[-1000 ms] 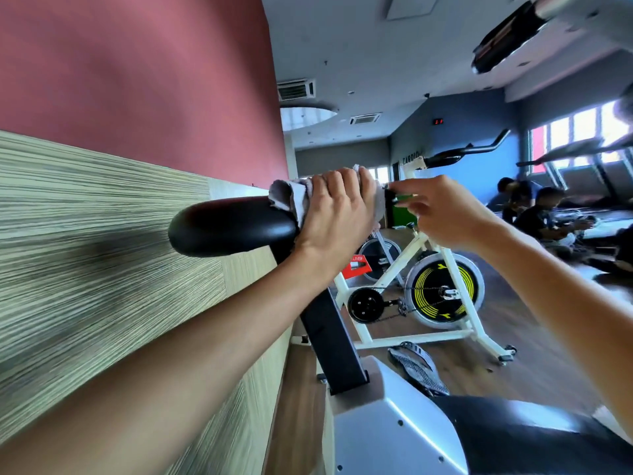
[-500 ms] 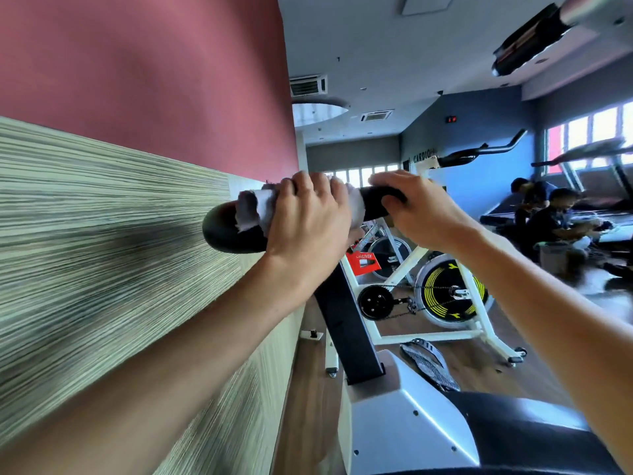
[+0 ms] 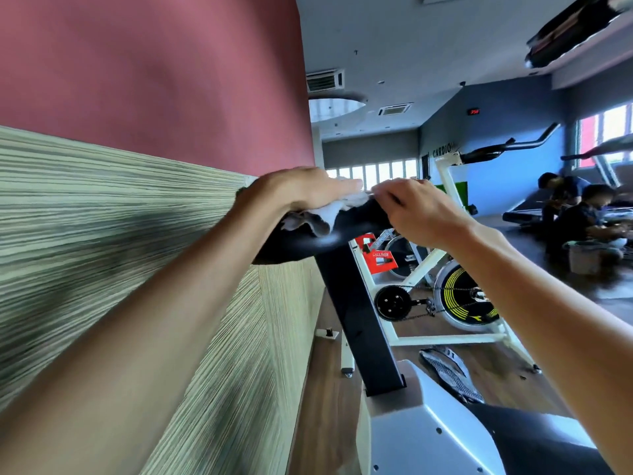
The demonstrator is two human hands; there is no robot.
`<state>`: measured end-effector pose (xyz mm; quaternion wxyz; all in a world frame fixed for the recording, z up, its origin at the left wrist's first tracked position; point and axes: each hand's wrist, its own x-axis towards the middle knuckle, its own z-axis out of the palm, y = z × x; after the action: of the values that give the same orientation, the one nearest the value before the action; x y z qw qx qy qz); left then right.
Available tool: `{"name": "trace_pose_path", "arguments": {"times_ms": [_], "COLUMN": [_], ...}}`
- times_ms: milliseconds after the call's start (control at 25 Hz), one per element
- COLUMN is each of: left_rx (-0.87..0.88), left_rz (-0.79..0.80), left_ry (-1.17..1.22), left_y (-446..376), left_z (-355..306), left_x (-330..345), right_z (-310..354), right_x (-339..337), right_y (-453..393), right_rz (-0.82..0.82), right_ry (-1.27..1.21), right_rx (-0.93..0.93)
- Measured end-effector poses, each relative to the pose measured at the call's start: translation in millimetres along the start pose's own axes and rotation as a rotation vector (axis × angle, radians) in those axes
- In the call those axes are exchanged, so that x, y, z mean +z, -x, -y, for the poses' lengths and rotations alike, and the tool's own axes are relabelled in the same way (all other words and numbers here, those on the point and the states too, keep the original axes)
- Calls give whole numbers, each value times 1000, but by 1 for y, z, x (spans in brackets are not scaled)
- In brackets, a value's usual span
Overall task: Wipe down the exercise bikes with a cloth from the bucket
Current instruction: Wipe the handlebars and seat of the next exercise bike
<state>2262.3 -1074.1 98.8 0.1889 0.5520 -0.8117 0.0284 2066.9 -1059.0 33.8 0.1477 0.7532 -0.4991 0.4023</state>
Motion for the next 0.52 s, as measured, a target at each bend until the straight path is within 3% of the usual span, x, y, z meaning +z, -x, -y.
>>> {"name": "trace_pose_path", "arguments": {"times_ms": [120,200,360,400,520], "left_rx": [78,176,335,362,434], "left_rz": [141,195,156,150,126], "left_ry": [22,3,31,19,-61], "left_y": [-31,-42,-51,-56,-67], "left_z": [-9,-16,-52,-63,-92], "left_x": [7,14,24,27,35], "right_z": [-5,-12,-21,-23,-25], "right_x": [0,-2,-14,-18,-34], "right_y": [-5,-2,-11,-16,-25], "right_rz": [-29,-76,-379,-467,-489], "right_ry": [-105,-306,-1156,-1275,-1173], "right_rx": [89,232,586,687,975]}}
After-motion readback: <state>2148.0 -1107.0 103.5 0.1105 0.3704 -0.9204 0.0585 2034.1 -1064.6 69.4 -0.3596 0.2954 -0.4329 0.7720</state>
